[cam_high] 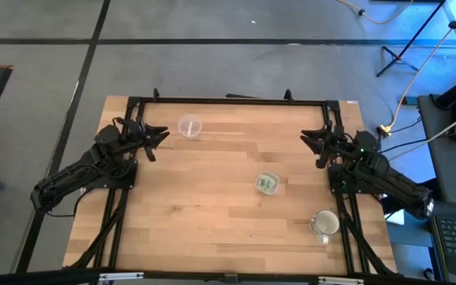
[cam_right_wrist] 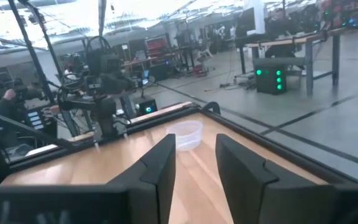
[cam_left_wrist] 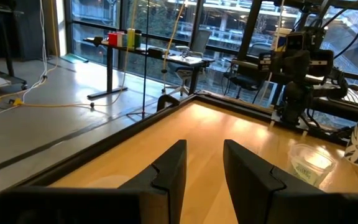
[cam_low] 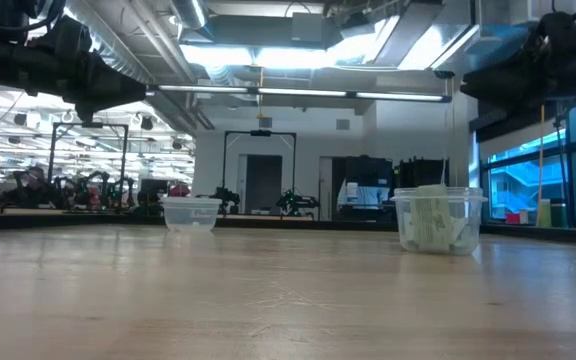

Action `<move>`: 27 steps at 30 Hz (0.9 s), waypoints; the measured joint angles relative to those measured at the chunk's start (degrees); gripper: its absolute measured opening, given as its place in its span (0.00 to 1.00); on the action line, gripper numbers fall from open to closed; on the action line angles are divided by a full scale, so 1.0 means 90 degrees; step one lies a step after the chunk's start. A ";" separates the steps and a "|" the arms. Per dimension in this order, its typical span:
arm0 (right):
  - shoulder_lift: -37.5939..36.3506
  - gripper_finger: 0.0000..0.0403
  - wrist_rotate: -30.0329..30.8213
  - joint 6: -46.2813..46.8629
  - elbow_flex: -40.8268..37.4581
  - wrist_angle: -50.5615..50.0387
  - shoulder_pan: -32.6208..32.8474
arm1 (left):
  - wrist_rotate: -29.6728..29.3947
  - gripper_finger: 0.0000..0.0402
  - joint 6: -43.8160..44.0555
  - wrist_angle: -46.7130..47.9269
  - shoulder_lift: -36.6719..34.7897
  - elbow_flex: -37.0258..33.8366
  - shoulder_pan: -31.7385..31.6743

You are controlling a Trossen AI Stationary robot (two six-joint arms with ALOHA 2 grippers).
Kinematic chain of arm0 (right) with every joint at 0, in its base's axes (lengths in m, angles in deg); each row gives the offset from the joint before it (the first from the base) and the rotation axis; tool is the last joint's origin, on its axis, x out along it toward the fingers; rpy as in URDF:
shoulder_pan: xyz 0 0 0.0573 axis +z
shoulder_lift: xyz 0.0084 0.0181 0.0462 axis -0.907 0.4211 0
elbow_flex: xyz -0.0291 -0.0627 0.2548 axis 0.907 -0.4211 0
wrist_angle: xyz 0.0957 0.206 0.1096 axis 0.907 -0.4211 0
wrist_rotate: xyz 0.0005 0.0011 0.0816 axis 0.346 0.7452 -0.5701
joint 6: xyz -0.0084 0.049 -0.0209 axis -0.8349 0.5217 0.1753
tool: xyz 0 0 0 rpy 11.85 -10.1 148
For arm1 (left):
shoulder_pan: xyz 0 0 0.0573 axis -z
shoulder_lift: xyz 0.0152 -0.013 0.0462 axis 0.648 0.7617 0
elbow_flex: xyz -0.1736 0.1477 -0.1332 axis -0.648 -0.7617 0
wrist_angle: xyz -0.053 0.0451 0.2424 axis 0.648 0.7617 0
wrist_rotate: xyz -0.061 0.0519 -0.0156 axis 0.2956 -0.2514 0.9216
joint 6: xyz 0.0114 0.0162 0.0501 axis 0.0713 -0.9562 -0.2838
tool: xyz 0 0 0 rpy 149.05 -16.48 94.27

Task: Pick and place Stevia / Truvia into bins
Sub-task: Return to Home Position

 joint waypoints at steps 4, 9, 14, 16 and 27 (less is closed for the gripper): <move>0.0005 0.29 0.0080 0.0001 0.0000 -0.0052 -0.0052 | 0.0000 0.25 -0.0005 0.0011 0.0001 0.0000 0.0001; 0.0002 0.29 0.0073 -0.0013 -0.0094 0.0076 -0.0054 | 0.0006 0.25 0.0025 -0.0141 -0.0006 -0.0161 0.0014; 0.0005 0.29 0.0068 0.0016 -0.0554 0.0627 -0.0052 | 0.0000 0.25 0.0328 -0.0867 -0.0075 -0.0843 0.0030; 0.0002 0.29 0.0057 0.0028 -0.0737 0.0830 -0.0052 | -0.0015 0.25 0.0367 -0.0896 -0.0052 -0.0838 0.0030; 0.0005 0.29 0.0054 -0.0010 -0.0740 0.0593 -0.0052 | -0.0277 0.25 -0.0064 -0.0904 -0.0072 -0.0838 0.0018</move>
